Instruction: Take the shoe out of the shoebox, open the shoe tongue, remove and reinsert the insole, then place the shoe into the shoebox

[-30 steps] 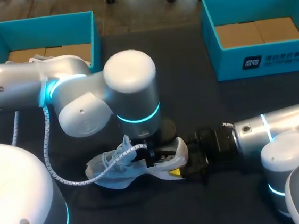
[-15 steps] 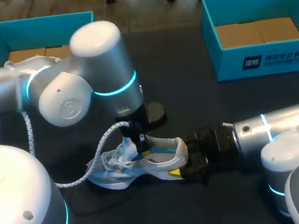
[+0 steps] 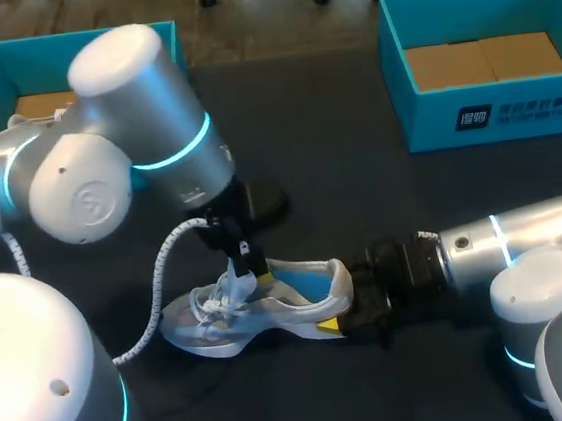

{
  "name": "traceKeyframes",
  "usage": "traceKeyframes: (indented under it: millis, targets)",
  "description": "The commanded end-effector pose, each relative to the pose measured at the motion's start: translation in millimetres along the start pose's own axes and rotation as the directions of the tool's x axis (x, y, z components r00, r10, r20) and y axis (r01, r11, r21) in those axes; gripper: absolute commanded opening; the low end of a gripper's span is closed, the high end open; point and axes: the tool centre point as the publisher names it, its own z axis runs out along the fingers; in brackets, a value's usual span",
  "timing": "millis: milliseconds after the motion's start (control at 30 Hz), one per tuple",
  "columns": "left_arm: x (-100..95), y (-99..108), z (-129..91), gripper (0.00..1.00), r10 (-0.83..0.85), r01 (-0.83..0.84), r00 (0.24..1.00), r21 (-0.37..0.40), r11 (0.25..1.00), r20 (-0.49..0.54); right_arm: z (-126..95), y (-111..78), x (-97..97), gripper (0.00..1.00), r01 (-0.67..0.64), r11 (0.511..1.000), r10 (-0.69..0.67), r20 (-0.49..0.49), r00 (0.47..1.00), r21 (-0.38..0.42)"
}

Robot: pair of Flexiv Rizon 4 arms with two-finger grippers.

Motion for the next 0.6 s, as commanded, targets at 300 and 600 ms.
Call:
traceKeyframes:
  millis: [300,600]
  targets:
    - [6.3,5,-14,0.00,-0.046,0.041,0.999,0.171,0.984,0.023,2,1.0,0.1,0.00,-0.001,1.000,0.001,0.000,1.000,0.008]
    - [17.9,-12,-16,0.45,0.000,-0.009,0.998,0.171,0.985,0.055,2,1.0,0.1,0.00,-0.001,1.000,0.001,0.000,1.000,0.008]
